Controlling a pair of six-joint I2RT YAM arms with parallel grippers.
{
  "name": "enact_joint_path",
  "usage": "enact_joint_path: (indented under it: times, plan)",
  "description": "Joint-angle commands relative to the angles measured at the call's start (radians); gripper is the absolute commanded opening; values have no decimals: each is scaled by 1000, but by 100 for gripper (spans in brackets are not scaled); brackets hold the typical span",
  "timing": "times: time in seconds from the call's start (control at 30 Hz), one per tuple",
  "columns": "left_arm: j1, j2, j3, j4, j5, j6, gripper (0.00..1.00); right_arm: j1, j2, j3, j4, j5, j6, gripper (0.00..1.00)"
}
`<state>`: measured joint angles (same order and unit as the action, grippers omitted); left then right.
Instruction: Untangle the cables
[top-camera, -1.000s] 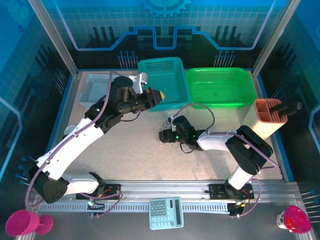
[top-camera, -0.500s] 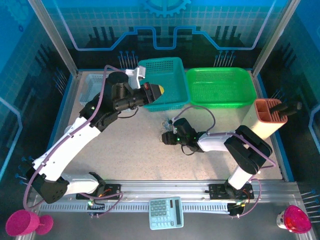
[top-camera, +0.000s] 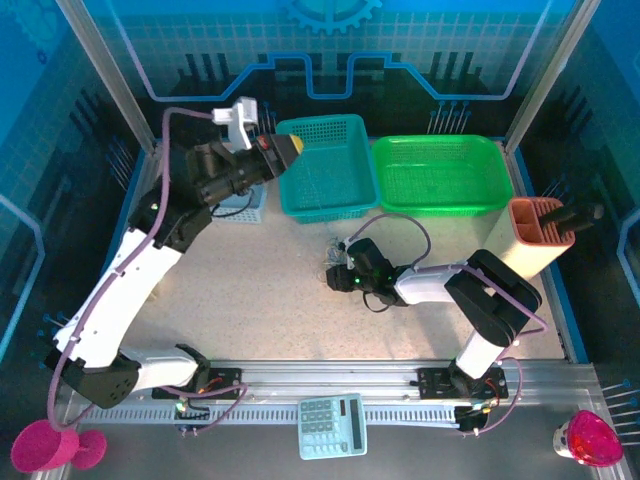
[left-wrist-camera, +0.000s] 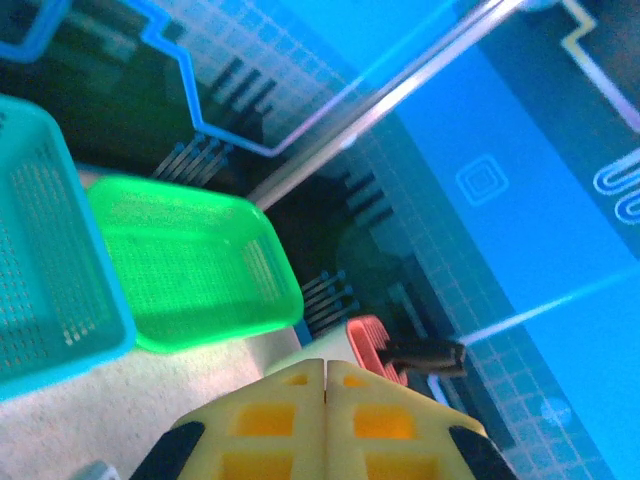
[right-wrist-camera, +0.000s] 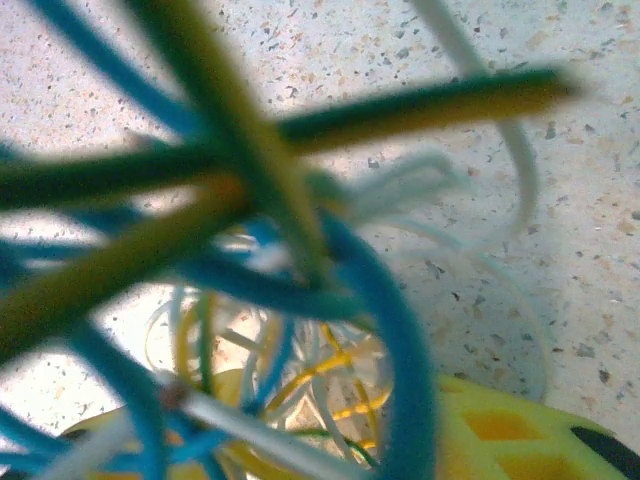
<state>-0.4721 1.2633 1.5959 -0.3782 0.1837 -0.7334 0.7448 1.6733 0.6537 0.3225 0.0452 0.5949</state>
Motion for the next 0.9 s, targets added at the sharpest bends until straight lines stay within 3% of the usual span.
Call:
enact_joint_path:
  times: [0.0,0.2,0.33,0.57,0.87]
  plan:
    - [63,-7,67,-4,-17,22,0,-6,3,-26,-2,17,5,45]
    - [143,15,160,-16,-10,28,0,-7,8,-34,3,19,6,45]
    - [148,28,191,-15,7,28,0,-5,-6,-37,5,-1,5,49]
    - [144,32,106,43,125,-59,0,5,-158,-39,-78,-27,-38,75]
    - [65,36,55,71,177,-80,0,18,-396,9,-251,-20,-144,94]
